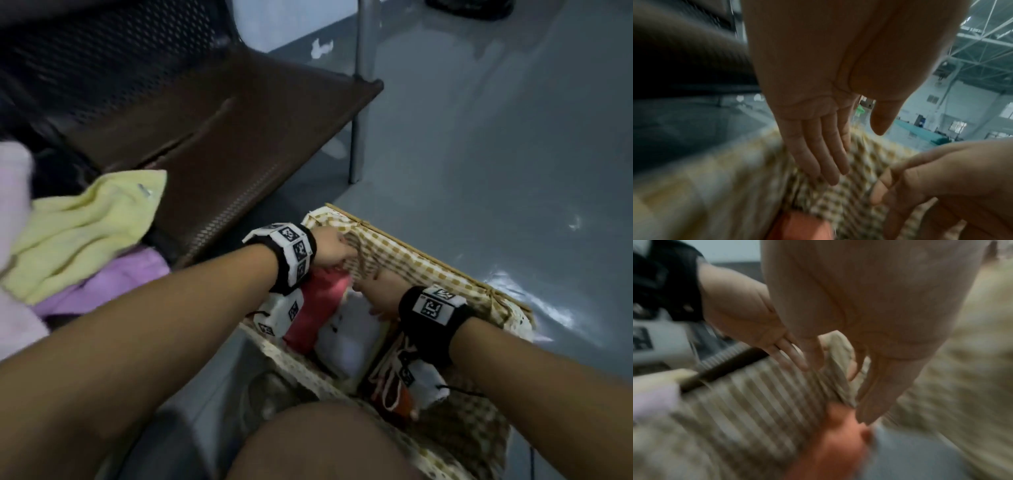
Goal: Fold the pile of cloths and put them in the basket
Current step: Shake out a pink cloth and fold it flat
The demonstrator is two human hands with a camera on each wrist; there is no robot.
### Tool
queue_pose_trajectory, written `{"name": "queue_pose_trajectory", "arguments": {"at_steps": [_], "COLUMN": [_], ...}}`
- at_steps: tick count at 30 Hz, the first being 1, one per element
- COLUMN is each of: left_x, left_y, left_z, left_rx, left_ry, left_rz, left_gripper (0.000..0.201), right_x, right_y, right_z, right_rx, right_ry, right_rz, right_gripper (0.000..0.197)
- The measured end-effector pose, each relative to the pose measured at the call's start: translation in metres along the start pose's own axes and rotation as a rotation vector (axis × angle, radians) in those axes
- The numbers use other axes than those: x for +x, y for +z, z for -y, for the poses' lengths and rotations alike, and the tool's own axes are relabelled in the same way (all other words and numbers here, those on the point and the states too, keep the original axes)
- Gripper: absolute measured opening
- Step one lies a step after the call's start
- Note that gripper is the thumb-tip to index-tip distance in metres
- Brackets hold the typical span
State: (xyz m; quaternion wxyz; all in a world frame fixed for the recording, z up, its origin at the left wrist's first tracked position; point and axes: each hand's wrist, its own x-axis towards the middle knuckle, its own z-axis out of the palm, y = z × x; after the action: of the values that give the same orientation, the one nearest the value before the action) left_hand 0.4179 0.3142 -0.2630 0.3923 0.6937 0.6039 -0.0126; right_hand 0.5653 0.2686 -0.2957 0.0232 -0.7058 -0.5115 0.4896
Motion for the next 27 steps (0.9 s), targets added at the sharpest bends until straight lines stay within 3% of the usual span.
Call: {"name": "queue_pose_trajectory", "arguments": {"at_steps": [3, 7, 10, 14, 17, 21, 27], "left_x": [-0.049, -0.131, -0.2, -0.277, -0.317, -0.353, -0.369], "left_y": [-0.056, -0.114, -0.136, -0.136, -0.117, -0.087, -0.072], "left_z": [0.006, 0.047, 0.096, 0.175, 0.236, 0.305, 0.339], "left_rx": [-0.022, 0.023, 0.17, 0.231, 0.234, 0.265, 0.226], "left_ry": [0.048, 0.075, -0.005, -0.169, -0.354, -0.59, -0.551], "left_rz": [-0.2, -0.369, -0.507, -0.571, -0.576, -0.497, -0.582], "left_gripper": [0.025, 0.017, 0.024, 0.027, 0.037, 0.059, 0.052], "right_x": [-0.036, -0.08, -0.099, -0.116, -0.125, -0.125, -0.119], "right_y": [-0.006, 0.009, 0.047, 0.115, 0.175, 0.246, 0.307], "right_z": [0.067, 0.157, 0.222, 0.297, 0.33, 0.346, 0.344], "right_rx": [0.01, 0.006, -0.032, -0.135, -0.268, -0.489, -0.645], "right_ry": [-0.23, -0.476, -0.596, -0.753, -0.808, -0.837, -0.747], "right_rz": [0.039, 0.104, 0.175, 0.238, 0.336, 0.38, 0.369], "right_gripper": [0.02, 0.009, 0.008, 0.007, 0.007, 0.029, 0.034]}}
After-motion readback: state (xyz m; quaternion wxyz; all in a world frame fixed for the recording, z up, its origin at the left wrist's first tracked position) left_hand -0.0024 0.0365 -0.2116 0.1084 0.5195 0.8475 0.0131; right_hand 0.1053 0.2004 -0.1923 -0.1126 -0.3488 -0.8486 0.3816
